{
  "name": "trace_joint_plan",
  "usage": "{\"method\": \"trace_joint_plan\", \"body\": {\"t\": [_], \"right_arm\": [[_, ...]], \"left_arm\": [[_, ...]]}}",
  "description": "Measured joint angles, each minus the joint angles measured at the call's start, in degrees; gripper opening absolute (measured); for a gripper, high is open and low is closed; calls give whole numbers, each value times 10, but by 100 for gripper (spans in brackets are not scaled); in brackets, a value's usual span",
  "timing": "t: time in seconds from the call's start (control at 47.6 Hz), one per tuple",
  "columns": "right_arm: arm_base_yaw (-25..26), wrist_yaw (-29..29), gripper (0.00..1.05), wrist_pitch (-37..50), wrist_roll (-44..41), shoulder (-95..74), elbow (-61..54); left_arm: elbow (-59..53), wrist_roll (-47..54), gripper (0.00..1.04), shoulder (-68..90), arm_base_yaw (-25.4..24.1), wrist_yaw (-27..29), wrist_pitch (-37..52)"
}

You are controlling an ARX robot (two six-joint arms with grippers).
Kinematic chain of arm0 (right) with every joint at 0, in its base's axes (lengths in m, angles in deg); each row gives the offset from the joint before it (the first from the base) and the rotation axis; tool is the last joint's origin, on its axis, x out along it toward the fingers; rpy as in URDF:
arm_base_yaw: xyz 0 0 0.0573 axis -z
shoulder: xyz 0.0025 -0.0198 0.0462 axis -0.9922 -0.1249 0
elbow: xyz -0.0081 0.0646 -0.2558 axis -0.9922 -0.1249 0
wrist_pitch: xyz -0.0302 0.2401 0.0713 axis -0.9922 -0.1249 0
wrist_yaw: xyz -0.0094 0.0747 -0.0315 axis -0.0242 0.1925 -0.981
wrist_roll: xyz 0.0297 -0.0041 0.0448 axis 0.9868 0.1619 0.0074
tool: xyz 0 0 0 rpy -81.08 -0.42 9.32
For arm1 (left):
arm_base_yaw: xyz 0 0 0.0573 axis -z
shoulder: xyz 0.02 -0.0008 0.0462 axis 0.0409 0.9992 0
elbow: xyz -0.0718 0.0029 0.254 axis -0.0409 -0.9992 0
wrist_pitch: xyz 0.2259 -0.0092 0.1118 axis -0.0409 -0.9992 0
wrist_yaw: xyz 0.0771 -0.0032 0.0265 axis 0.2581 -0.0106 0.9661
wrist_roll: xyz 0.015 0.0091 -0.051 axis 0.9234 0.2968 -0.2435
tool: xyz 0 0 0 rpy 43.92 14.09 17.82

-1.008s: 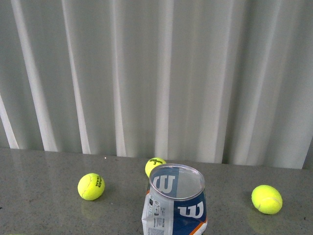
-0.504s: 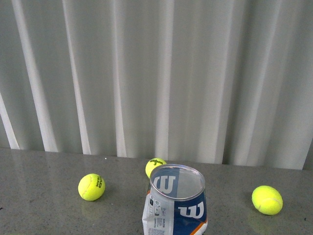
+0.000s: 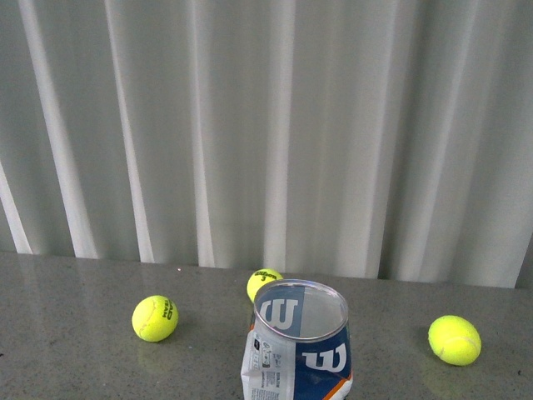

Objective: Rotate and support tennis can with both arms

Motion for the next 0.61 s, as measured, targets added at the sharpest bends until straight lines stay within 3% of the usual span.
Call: {"method": "trace_joint_plan", "body": {"t": [0.063, 0.609], "right_arm": [[0, 0, 98, 0, 0, 0, 0], [0, 0, 98, 0, 0, 0, 0]], "left_arm": [[0, 0, 100, 0, 0, 0, 0], [0, 0, 98, 0, 0, 0, 0]]}}
